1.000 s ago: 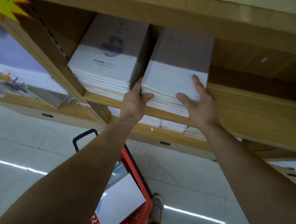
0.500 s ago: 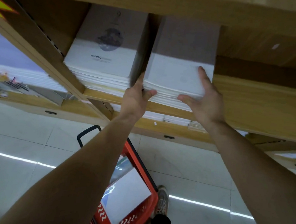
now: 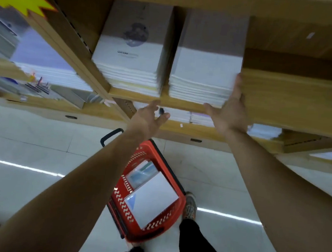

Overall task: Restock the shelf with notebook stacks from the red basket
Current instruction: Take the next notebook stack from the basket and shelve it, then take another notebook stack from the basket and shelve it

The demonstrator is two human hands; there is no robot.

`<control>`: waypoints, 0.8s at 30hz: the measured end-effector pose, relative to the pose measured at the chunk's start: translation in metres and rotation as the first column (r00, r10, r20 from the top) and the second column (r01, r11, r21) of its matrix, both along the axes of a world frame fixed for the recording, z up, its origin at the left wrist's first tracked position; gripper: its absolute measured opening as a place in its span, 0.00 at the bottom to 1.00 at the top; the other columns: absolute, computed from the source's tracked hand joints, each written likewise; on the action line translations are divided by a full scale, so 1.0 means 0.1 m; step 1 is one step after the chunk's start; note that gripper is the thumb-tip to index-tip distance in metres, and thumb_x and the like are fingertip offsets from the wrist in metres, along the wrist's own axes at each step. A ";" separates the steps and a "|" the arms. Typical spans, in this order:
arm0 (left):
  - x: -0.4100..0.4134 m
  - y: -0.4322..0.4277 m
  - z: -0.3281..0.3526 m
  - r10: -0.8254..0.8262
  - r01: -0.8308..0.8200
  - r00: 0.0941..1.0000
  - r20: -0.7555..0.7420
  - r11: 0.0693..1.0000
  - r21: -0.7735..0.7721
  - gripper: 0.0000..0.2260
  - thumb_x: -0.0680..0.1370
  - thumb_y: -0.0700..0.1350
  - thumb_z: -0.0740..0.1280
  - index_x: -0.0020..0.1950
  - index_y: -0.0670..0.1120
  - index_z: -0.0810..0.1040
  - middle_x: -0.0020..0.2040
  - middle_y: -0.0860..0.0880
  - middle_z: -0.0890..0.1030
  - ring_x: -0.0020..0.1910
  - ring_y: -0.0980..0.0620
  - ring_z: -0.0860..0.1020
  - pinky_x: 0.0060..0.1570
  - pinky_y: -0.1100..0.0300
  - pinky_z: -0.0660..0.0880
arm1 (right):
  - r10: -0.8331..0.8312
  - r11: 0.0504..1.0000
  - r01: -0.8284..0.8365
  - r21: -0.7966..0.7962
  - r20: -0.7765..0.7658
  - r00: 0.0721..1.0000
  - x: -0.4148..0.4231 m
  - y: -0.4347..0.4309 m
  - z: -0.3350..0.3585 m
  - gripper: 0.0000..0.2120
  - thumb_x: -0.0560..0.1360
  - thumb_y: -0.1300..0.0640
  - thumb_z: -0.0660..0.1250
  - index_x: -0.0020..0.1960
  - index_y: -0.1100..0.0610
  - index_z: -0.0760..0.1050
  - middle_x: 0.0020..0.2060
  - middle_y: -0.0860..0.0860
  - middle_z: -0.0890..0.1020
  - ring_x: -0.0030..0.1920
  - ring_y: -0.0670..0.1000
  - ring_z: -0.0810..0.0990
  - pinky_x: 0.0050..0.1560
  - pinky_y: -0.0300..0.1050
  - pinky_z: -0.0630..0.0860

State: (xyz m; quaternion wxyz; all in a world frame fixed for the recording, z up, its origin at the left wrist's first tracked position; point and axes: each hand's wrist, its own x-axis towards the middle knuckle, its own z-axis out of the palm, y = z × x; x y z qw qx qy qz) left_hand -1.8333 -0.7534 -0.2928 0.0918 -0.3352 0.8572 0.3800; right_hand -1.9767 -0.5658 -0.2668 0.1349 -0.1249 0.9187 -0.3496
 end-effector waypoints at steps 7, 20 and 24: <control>1.35 -0.34 -0.78 -0.137 0.160 0.927 0.350 0.986 -0.039 0.23 0.79 0.64 0.60 0.65 0.51 0.74 0.57 0.47 0.82 0.52 0.45 0.82 0.55 0.50 0.78 | -0.118 0.953 0.068 0.296 0.152 0.981 1.56 0.13 -0.98 0.46 0.75 0.40 0.70 0.82 0.53 0.48 0.78 0.56 0.62 0.72 0.62 0.69 0.61 0.59 0.75; 2.80 -0.64 -3.27 -0.347 0.299 0.796 0.496 0.938 0.175 0.23 0.80 0.61 0.64 0.70 0.51 0.70 0.61 0.47 0.79 0.52 0.48 0.78 0.50 0.56 0.72 | -0.263 0.897 0.053 0.440 0.432 0.863 3.65 -0.20 -3.67 0.41 0.76 0.39 0.68 0.80 0.56 0.56 0.78 0.58 0.62 0.76 0.61 0.63 0.71 0.60 0.67; 2.80 -0.33 -3.94 -0.365 0.313 0.824 0.434 0.931 0.189 0.23 0.79 0.62 0.64 0.70 0.51 0.70 0.64 0.47 0.79 0.54 0.50 0.79 0.51 0.56 0.74 | -0.395 0.860 0.161 0.484 0.433 0.810 4.00 0.02 -4.32 0.41 0.77 0.39 0.68 0.81 0.56 0.54 0.78 0.60 0.60 0.77 0.62 0.60 0.72 0.59 0.65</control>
